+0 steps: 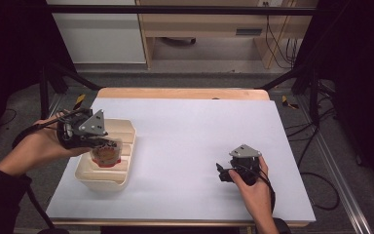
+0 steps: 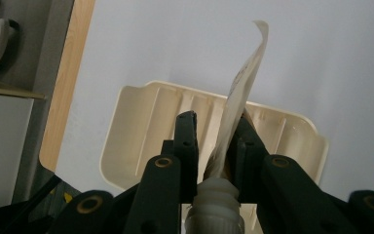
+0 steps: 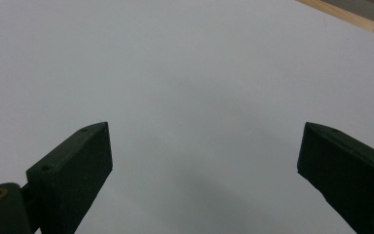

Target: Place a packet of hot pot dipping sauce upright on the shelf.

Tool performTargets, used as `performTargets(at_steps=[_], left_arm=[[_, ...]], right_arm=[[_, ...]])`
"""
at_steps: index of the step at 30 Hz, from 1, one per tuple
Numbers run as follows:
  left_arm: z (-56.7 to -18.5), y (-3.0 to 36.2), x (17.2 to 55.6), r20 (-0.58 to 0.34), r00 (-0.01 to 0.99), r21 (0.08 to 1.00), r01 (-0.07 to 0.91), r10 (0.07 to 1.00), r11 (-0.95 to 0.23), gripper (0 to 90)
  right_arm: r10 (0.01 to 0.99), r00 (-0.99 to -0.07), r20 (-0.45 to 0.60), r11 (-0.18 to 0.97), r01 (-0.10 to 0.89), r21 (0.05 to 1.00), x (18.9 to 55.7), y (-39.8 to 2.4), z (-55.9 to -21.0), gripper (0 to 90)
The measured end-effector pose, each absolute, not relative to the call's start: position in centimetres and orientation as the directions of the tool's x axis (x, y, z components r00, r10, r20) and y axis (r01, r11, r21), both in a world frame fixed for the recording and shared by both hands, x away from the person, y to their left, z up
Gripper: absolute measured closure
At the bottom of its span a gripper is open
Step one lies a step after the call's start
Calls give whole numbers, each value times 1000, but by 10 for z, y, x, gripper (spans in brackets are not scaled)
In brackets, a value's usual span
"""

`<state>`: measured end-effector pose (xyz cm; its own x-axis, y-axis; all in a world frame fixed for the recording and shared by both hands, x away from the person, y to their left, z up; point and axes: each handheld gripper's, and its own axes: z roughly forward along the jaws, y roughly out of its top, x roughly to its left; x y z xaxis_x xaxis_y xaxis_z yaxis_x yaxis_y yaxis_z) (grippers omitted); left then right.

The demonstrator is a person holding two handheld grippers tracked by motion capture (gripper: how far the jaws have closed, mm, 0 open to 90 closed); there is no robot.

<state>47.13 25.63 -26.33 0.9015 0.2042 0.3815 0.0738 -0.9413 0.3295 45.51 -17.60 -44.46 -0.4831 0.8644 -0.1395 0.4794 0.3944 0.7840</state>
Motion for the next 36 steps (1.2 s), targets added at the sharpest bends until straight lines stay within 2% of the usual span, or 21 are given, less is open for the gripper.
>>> performTargets(at_steps=[17,36], left_arm=[[-271,254,470,377,913,313,32,155,-949,763],[-298,258,473,341,930,310,24,135,-950,762]], right_arm=[[864,-485,-139,396,482,782,456,-177,-445,63],[861,-490,-138,403,491,773,456,-176,-446,65]])
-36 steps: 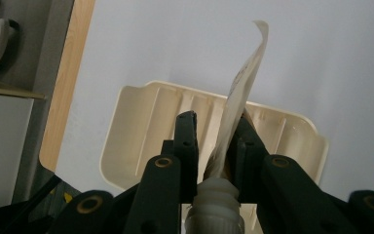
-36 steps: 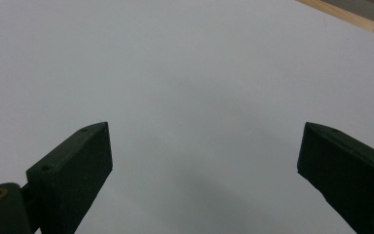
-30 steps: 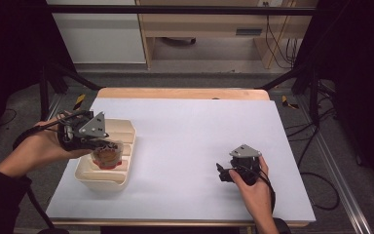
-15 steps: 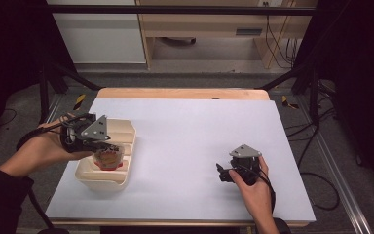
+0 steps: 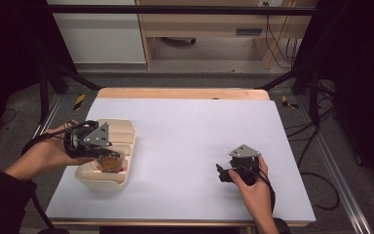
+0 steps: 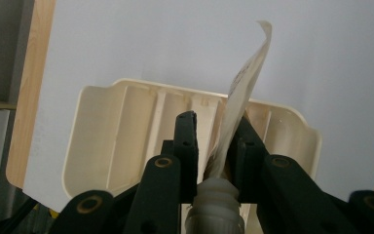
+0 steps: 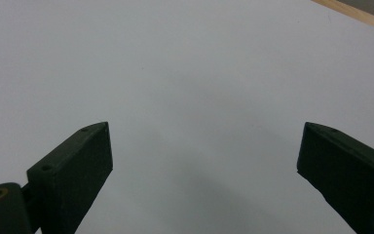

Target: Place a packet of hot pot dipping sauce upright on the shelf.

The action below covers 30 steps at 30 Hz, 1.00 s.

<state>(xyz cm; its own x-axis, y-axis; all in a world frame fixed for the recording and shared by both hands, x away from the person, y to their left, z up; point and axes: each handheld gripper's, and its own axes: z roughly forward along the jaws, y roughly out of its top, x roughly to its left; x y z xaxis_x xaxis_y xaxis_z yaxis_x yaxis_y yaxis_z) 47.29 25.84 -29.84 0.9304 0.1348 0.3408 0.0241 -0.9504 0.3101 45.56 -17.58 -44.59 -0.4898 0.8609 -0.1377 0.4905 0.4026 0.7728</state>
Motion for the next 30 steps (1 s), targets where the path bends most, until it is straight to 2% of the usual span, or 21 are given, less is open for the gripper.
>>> performTargets(at_steps=[17,30], left_arm=[[-324,261,474,304,943,313,34,134,-949,762],[-326,266,475,296,944,306,49,144,-951,760]], right_arm=[[861,-490,-135,401,493,772,456,-177,-446,64],[862,-489,-137,402,494,771,456,-177,-446,65]])
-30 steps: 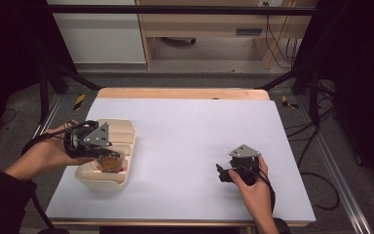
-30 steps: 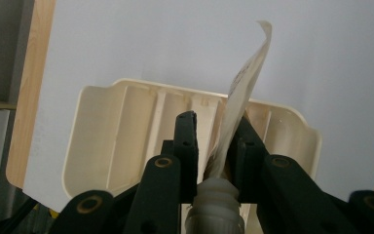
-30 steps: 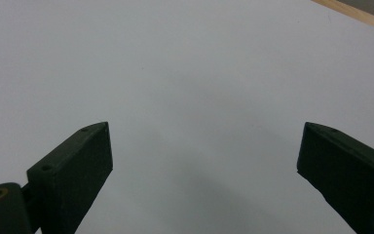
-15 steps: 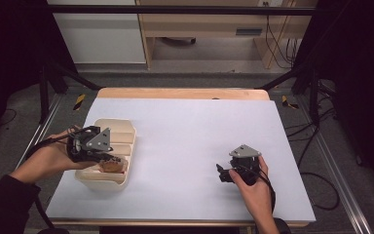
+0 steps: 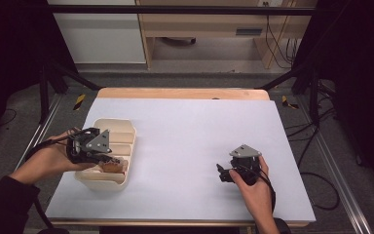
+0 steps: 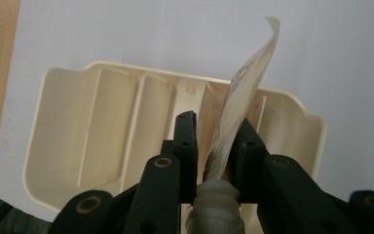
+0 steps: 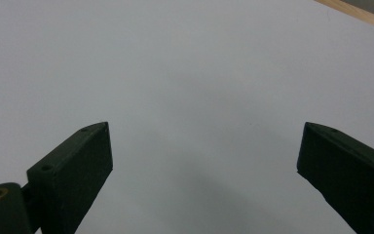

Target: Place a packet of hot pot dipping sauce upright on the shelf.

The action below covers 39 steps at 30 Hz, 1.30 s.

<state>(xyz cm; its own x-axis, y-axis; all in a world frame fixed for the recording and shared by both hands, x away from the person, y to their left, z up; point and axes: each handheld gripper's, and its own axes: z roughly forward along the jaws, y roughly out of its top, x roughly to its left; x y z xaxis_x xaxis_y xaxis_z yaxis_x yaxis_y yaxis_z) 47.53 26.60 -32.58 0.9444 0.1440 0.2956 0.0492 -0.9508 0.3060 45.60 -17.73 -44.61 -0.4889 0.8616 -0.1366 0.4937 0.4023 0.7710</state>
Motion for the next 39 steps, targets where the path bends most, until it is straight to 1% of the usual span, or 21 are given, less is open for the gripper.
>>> performTargets(at_steps=[11,17,20,22,24,28,30,32,33,39], left_arm=[[-328,278,477,291,942,300,75,166,-951,751],[-329,282,478,287,941,313,83,178,-946,755],[-328,282,477,290,940,319,81,179,-944,741],[-325,282,477,301,933,355,85,200,-931,662],[-321,282,478,312,922,388,98,231,-917,540],[-314,280,474,325,898,450,130,297,-884,351],[-313,279,472,322,896,463,132,305,-876,317],[-310,273,464,320,893,506,122,318,-854,282],[-310,272,462,324,890,512,120,321,-851,255],[-310,259,454,314,870,565,151,381,-811,144]], right_arm=[[866,-481,-136,397,496,772,456,-179,-446,64],[865,-483,-138,400,496,771,457,-178,-447,64],[865,-483,-138,400,496,771,457,-178,-447,64],[865,-483,-138,400,496,771,457,-178,-447,64],[865,-483,-138,400,496,771,457,-178,-447,64],[867,-481,-134,395,499,771,456,-178,-446,64],[867,-480,-134,396,498,771,457,-178,-447,64],[866,-482,-136,398,496,772,457,-178,-447,64],[866,-481,-136,397,497,771,456,-178,-447,64],[866,-480,-139,400,501,767,457,-178,-447,64]])
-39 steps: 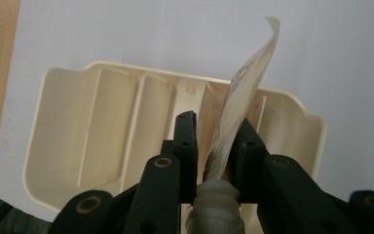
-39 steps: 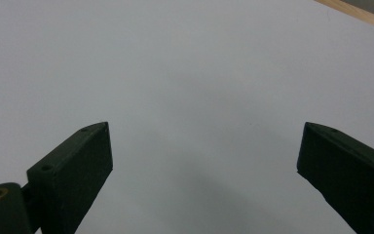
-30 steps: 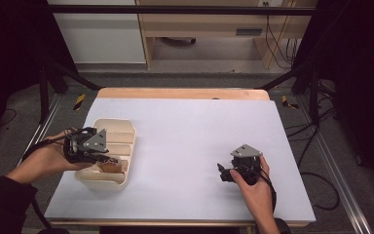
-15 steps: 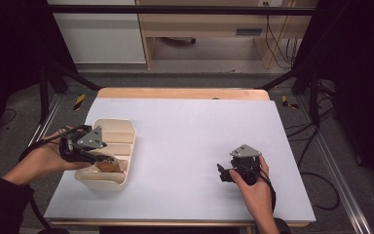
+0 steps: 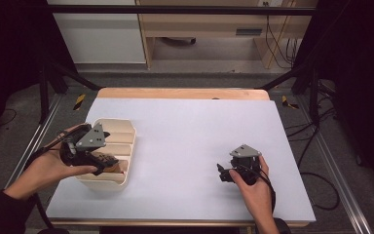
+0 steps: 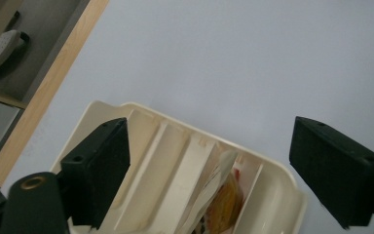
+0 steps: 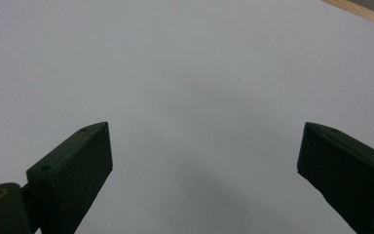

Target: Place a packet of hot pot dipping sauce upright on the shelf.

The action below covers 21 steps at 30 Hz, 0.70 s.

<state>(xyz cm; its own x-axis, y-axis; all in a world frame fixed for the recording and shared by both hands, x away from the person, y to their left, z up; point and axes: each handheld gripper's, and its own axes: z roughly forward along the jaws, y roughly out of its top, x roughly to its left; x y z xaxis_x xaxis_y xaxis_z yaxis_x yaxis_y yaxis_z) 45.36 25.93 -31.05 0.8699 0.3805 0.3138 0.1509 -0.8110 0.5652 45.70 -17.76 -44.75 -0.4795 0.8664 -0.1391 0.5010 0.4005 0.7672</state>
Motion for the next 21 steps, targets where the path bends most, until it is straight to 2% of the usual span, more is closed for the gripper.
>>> performTargets(at_steps=[6,10,21], left_arm=[[-318,245,455,334,834,565,196,439,-802,79],[-320,235,459,303,835,599,208,459,-773,65],[-321,188,451,314,857,634,131,408,-762,48]], right_arm=[[869,-476,-134,397,511,763,458,-178,-450,64],[873,-470,-129,387,510,768,459,-180,-449,64],[872,-472,-125,382,500,777,457,-181,-447,64]])
